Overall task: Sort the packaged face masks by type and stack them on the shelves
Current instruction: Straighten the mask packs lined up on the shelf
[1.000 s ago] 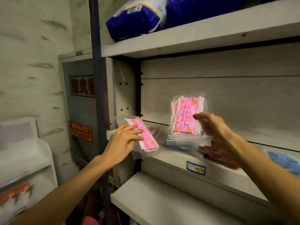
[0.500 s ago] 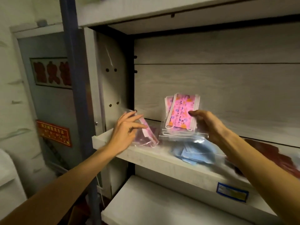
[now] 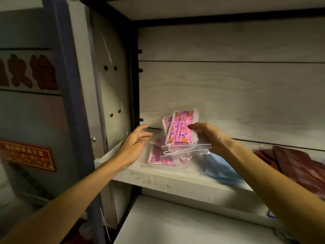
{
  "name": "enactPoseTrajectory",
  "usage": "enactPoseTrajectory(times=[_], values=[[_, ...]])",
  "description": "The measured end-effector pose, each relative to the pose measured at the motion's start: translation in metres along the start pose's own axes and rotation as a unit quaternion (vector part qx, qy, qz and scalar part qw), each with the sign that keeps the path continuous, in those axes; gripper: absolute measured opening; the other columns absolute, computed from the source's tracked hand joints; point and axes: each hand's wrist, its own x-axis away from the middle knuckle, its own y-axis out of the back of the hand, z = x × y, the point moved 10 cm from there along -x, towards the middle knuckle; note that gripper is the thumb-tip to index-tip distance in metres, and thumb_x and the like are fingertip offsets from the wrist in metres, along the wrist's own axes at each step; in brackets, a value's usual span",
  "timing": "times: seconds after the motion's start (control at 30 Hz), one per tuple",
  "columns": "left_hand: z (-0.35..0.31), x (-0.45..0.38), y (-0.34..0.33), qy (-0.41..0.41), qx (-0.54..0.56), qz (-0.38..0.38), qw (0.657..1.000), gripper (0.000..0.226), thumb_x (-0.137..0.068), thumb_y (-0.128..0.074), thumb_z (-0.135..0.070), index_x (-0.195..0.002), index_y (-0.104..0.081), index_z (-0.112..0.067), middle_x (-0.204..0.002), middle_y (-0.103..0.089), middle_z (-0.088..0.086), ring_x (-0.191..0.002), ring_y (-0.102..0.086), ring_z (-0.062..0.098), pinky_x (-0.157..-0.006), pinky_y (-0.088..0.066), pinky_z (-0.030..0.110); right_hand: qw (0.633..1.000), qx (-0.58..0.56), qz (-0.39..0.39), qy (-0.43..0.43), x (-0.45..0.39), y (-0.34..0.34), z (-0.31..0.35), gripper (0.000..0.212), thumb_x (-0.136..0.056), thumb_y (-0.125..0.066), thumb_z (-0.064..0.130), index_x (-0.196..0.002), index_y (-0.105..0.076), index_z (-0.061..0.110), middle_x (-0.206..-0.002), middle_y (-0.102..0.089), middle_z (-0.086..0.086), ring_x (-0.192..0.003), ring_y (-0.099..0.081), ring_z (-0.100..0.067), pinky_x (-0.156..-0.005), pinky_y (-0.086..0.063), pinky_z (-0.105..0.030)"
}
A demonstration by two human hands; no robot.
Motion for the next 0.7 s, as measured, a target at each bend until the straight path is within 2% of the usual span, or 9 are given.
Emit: enactPoseTrajectory(times=[0.03,0.1,0.13,0.2,0.3,0.43,0.5,0.6,0.7], values=[[-0.001,0.0,0.0,-0.006,0.001,-0.006,1.0,0.043,-0.105,-0.045,-0.01,-0.144,-0.047,-0.029,-0.126,-0.062,-0.017,-0.12,-0.057,-0.006,-0.087,-0.041,0.001,1.0,0.012,-0.007,0.0,-0.001,-0.007,-0.002,0.025,-0.09,-0.069,0.015,-0.098,-0.063,-0.008,-0.087,-0.054,-0.029,-0.07,-0.048,-0.031,-0.065,-0.045,-0.04],[0.001,0.001,-0.004,-0.015,-0.036,0.011,0.999,0.039,-0.106,-0.048,-0.032,-0.146,-0.047,-0.029,-0.14,-0.055,-0.013,-0.134,-0.049,0.005,-0.103,-0.04,0.016,0.998,0.054,-0.027,0.025,-0.003,-0.018,-0.001,0.032,-0.088,-0.074,0.015,-0.103,-0.069,-0.013,-0.093,-0.062,-0.032,-0.076,-0.056,-0.034,-0.073,-0.052,-0.049],[0.0,0.002,-0.007,-0.022,-0.077,0.022,0.997,0.044,-0.105,-0.047,-0.043,-0.148,-0.046,-0.03,-0.147,-0.051,-0.012,-0.137,-0.045,0.007,-0.11,-0.038,0.025,0.994,0.091,-0.039,0.048,-0.004,-0.022,0.0,0.029,-0.087,-0.076,0.016,-0.097,-0.071,-0.01,-0.086,-0.063,-0.027,-0.073,-0.057,-0.033,-0.069,-0.052,-0.046],[-0.004,0.003,-0.012,-0.046,-0.134,0.043,0.989,0.053,-0.103,-0.042,-0.054,-0.15,-0.043,-0.031,-0.153,-0.044,-0.013,-0.14,-0.04,0.008,-0.114,-0.033,0.032,0.973,0.202,-0.057,0.099,-0.004,-0.026,0.005,0.024,-0.088,-0.077,0.023,-0.081,-0.069,0.002,-0.074,-0.064,-0.013,-0.065,-0.058,-0.026,-0.058,-0.05,-0.035],[-0.006,0.003,-0.017,-0.053,-0.146,0.069,0.986,0.058,-0.101,-0.041,-0.058,-0.149,-0.046,-0.026,-0.155,-0.043,-0.01,-0.141,-0.04,0.01,-0.115,-0.033,0.032,0.911,0.393,-0.062,0.106,-0.003,-0.026,-0.001,0.042,-0.091,-0.07,0.044,-0.088,-0.068,0.002,-0.082,-0.068,-0.011,-0.075,-0.062,-0.027,-0.072,-0.052,-0.042],[-0.019,0.002,-0.017,-0.067,-0.173,0.063,0.981,0.05,-0.1,-0.051,-0.05,-0.141,-0.055,-0.022,-0.145,-0.05,-0.008,-0.132,-0.047,0.012,-0.111,-0.042,0.037,0.853,0.506,-0.085,0.091,0.01,-0.006,-0.005,0.064,-0.093,-0.056,0.062,-0.116,-0.067,0.003,-0.113,-0.07,-0.012,-0.105,-0.064,-0.032,-0.088,-0.05,-0.037],[-0.037,0.002,-0.023,-0.102,-0.212,0.059,0.97,0.041,-0.099,-0.057,-0.044,-0.135,-0.06,-0.024,-0.141,-0.054,-0.008,-0.128,-0.05,0.012,-0.106,-0.042,0.034,0.839,0.513,-0.118,0.135,0.024,0.007,0.008,0.065,-0.095,-0.055,0.059,-0.133,-0.061,0.007,-0.13,-0.066,-0.011,-0.117,-0.061,-0.03,-0.098,-0.049,-0.04],[-0.074,0.003,-0.052,-0.177,-0.287,0.061,0.939,0.04,-0.099,-0.058,-0.043,-0.134,-0.06,-0.024,-0.141,-0.055,-0.006,-0.128,-0.051,0.016,-0.1,-0.036,0.029,0.842,0.471,-0.168,0.203,0.049,0.036,0.029,0.057,-0.096,-0.056,0.053,-0.136,-0.059,0.013,-0.136,-0.064,-0.007,-0.118,-0.062,-0.024,-0.1,-0.049,-0.039],[-0.107,0.006,-0.102,-0.231,-0.361,0.082,0.9,0.057,-0.1,-0.048,-0.057,-0.146,-0.048,-0.024,-0.154,-0.044,-0.002,-0.141,-0.04,0.02,-0.114,-0.027,0.035,0.8,0.529,-0.193,0.206,0.072,0.07,0.032,0.063,-0.099,-0.05,0.055,-0.146,-0.049,0.014,-0.148,-0.052,-0.01,-0.135,-0.046,-0.029,-0.111,-0.039,-0.045]])
